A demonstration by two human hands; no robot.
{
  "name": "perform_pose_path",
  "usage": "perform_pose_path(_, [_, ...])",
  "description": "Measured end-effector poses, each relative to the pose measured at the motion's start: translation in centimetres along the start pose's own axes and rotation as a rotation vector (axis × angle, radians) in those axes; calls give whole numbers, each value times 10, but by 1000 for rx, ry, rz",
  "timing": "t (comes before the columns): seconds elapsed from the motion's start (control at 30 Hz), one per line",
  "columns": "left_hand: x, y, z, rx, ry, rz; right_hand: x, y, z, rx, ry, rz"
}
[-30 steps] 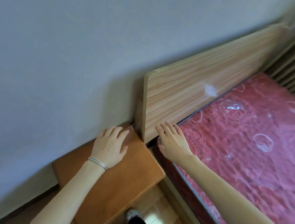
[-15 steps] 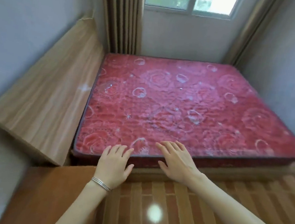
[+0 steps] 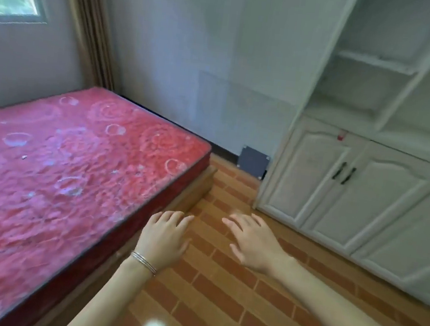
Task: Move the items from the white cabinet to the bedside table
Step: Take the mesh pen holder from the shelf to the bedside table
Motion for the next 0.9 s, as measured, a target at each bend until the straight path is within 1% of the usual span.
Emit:
perform_pose_path(0.1, [92,-44,17,-12,37,150,76,59,-6,-8,16,128])
perform_pose_path(0.2, [168,-81,22,19,83,274,138,111,-18,-18,24,238])
perform_pose_path(0.4, [268,-152,18,81,82,413,224,175,-49,44,50,391])
perform_pose_path(0.63, [327,-235,10,159,113,508,298,182,-84,123,109,512])
perform_pose_path(0.8, [345,-297,16,193,139,565,344,158,-91,129,144,530])
perform_pose_path(0.9, [349,-341,15,251,157,600,380,140,-101,141,151,562])
Point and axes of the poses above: each hand's wrist, its own y-axis away from the middle knuckle, its own z-axis out of the palm, x = y × z, the point moved 4 cm from there along -y, towards the middle knuckle, and after that the axes turned 12 degrees about -z, right-handed, at the moved point
